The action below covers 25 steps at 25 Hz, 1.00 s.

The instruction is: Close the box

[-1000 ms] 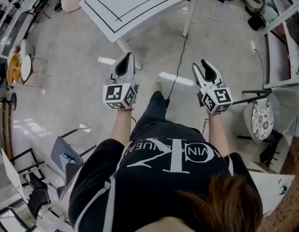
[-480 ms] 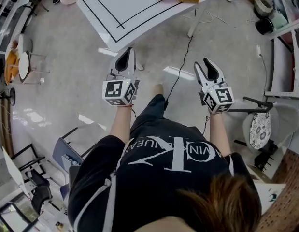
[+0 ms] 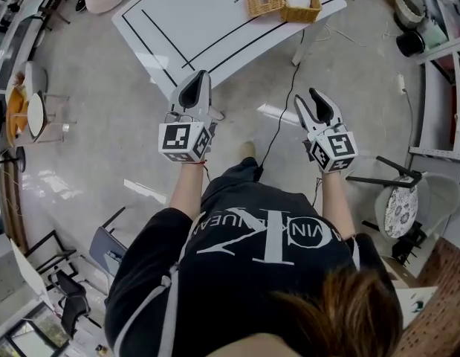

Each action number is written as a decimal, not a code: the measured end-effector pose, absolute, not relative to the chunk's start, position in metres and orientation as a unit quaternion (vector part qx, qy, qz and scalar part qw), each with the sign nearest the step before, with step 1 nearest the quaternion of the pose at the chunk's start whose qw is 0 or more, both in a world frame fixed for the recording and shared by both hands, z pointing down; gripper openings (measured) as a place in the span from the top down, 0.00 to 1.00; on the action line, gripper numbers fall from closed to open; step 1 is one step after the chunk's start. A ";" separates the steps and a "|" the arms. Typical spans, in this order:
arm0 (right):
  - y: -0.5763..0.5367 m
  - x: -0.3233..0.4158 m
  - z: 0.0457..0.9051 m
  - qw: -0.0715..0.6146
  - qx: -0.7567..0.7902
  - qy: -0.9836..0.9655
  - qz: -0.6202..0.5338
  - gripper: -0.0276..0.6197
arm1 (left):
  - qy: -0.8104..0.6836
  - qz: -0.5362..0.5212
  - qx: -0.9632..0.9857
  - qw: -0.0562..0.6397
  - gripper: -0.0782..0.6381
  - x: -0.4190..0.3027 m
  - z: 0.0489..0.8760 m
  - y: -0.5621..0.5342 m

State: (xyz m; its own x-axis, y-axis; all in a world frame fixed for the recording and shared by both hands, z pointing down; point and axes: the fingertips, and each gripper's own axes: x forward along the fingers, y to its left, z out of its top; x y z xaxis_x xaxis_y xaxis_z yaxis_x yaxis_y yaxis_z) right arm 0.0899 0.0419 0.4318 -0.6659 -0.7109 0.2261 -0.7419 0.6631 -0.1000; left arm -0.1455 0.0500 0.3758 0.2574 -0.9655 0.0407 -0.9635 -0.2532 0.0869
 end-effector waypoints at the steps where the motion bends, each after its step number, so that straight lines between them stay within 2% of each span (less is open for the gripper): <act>1: 0.034 0.085 0.433 0.086 0.400 -0.908 0.091 0.69 | -0.607 -0.010 0.793 0.047 0.88 -0.148 0.377 0.041; 19: -0.029 0.039 0.435 0.132 0.392 -0.909 0.054 0.69 | -0.594 -0.020 0.801 0.076 0.88 -0.176 0.400 -0.018; 25: -0.054 0.024 0.443 0.166 0.367 -0.915 0.022 0.68 | -0.605 -0.018 0.791 0.085 0.88 -0.183 0.409 -0.033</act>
State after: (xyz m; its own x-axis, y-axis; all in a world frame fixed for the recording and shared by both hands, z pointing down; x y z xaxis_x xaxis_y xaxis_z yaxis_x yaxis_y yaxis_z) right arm 0.0243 -0.0538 0.4433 -0.6747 -0.6649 0.3203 -0.6795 0.7291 0.0822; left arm -0.1833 -0.0330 0.4091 0.2673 -0.9608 0.0741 -0.9546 -0.2535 0.1565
